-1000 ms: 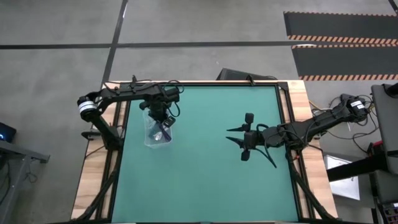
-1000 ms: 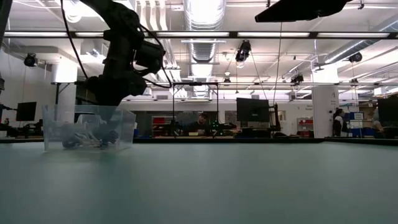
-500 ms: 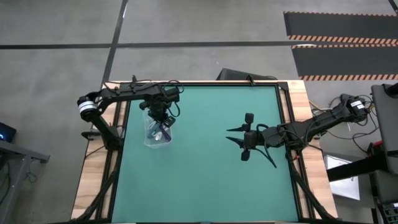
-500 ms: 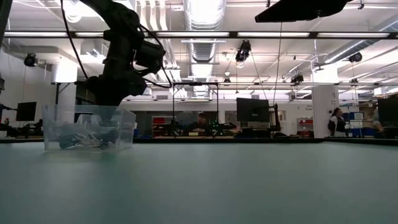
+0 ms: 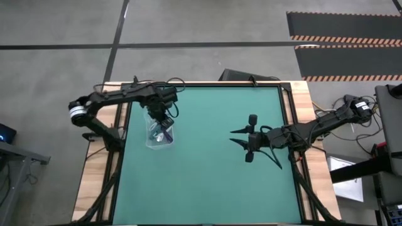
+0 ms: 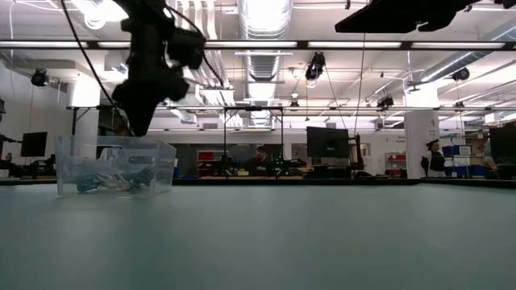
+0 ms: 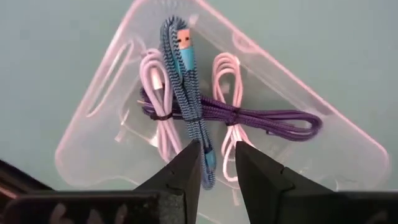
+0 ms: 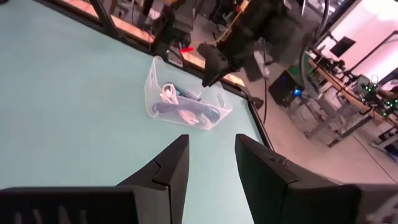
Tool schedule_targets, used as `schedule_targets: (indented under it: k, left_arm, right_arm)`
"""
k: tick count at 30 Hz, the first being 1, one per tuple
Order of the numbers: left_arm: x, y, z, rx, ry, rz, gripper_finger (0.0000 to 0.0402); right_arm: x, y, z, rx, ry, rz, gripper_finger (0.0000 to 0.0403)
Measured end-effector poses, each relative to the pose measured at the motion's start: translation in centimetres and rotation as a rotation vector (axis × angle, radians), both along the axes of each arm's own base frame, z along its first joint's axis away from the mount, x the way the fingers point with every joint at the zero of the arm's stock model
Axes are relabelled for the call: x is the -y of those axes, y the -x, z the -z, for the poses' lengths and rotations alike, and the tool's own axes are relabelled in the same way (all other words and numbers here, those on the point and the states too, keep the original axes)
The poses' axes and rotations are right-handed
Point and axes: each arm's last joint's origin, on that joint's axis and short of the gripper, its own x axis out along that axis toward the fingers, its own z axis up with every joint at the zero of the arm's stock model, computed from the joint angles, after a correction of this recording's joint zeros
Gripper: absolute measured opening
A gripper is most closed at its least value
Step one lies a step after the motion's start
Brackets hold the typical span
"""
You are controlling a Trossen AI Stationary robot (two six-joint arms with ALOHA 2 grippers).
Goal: Pick and place USB-C Cables
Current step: Return to Home Position
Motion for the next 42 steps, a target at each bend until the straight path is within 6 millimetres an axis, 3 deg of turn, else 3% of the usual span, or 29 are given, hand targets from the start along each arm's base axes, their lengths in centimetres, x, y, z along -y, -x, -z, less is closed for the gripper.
schedule_targets:
  k: [9, 14, 22, 31, 42]
  left_arm:
    - [5.0, 1.7, -5.2, 0.208, -0.353, 0.149, 0.0083]
    - [8.6, 2.0, -6.1, 0.453, -0.495, 0.263, 0.0083]
    - [12.2, 4.0, -3.6, 0.745, -0.578, 0.52, 0.0083]
    - [12.1, 8.1, 0.4, 0.854, -0.562, 0.538, 0.0081]
    - [11.9, 11.4, 2.0, 1.004, -0.55, 0.561, 0.0081]
  right_arm:
    - [1.5, 1.1, 0.9, 0.099, -0.087, -0.067, 0.0121]
    - [2.3, 1.4, 1.7, 0.099, -0.131, -0.065, 0.0121]
    - [2.5, 1.6, 1.9, 0.082, -0.147, -0.076, 0.0121]
    - [2.8, 3.6, 3.0, 0.127, -0.162, -0.112, 0.0121]
    - [3.5, 7.4, 4.5, 0.248, -0.177, -0.116, 0.0121]
